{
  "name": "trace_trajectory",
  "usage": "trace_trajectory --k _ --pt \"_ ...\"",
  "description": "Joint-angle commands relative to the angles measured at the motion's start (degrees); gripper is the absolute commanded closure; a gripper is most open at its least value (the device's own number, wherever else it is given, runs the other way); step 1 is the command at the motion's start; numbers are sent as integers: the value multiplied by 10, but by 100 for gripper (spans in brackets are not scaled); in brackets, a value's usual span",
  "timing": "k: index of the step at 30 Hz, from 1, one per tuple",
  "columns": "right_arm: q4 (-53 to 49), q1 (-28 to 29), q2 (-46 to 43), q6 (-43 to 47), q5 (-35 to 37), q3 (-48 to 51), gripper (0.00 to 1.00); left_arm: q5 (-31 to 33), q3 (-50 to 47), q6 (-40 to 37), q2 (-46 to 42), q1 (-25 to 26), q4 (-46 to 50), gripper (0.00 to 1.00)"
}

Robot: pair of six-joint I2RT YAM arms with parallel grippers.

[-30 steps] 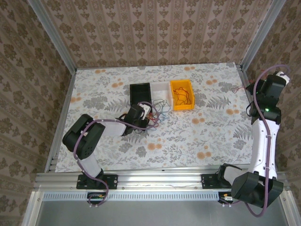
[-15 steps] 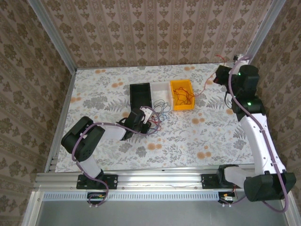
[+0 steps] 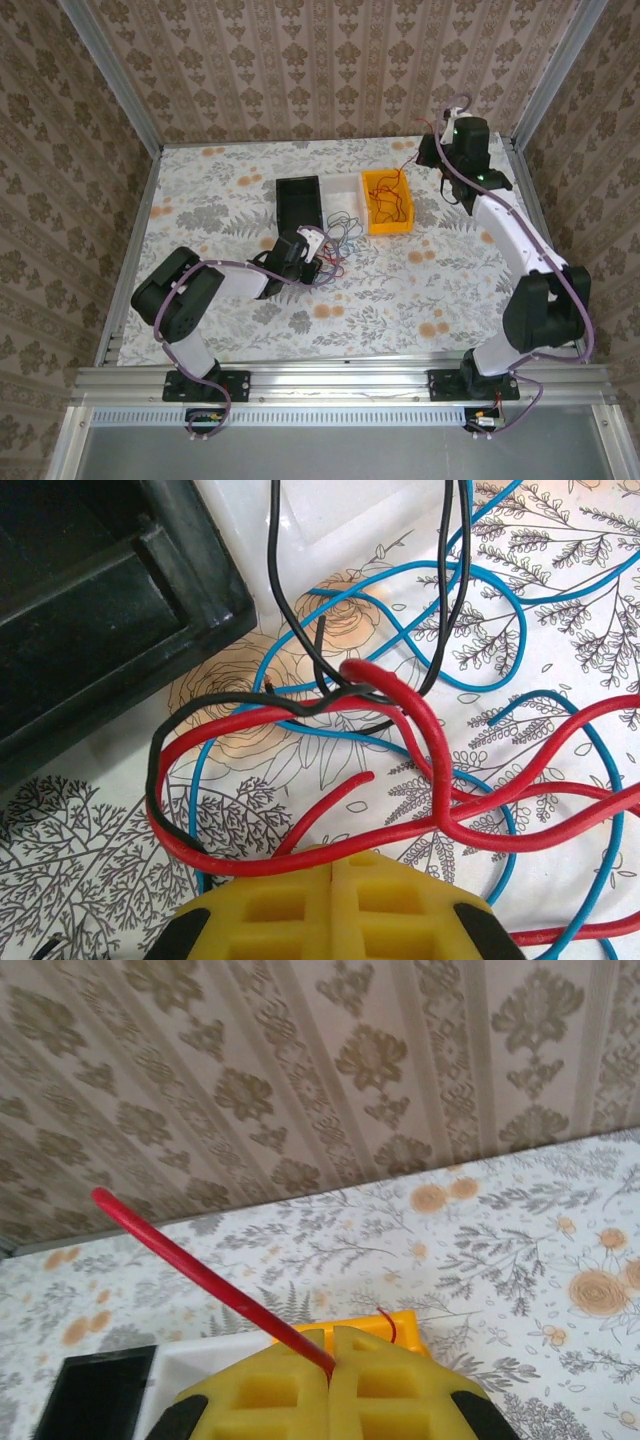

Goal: Untangle the cables

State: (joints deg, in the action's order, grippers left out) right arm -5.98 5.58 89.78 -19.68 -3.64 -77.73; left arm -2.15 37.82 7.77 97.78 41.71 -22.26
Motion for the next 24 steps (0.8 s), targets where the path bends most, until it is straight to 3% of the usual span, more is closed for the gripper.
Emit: trace_trajectory --k 1,15,24 --pt "4 1 17 -6 17 -27 97 -4 -11 9 -2 6 4 100" --pt "-18 7 43 1 31 8 97 -13 1 7 8 6 14 100" --pt "15 8 -46 28 -33 23 97 -19 6 4 14 6 17 100"
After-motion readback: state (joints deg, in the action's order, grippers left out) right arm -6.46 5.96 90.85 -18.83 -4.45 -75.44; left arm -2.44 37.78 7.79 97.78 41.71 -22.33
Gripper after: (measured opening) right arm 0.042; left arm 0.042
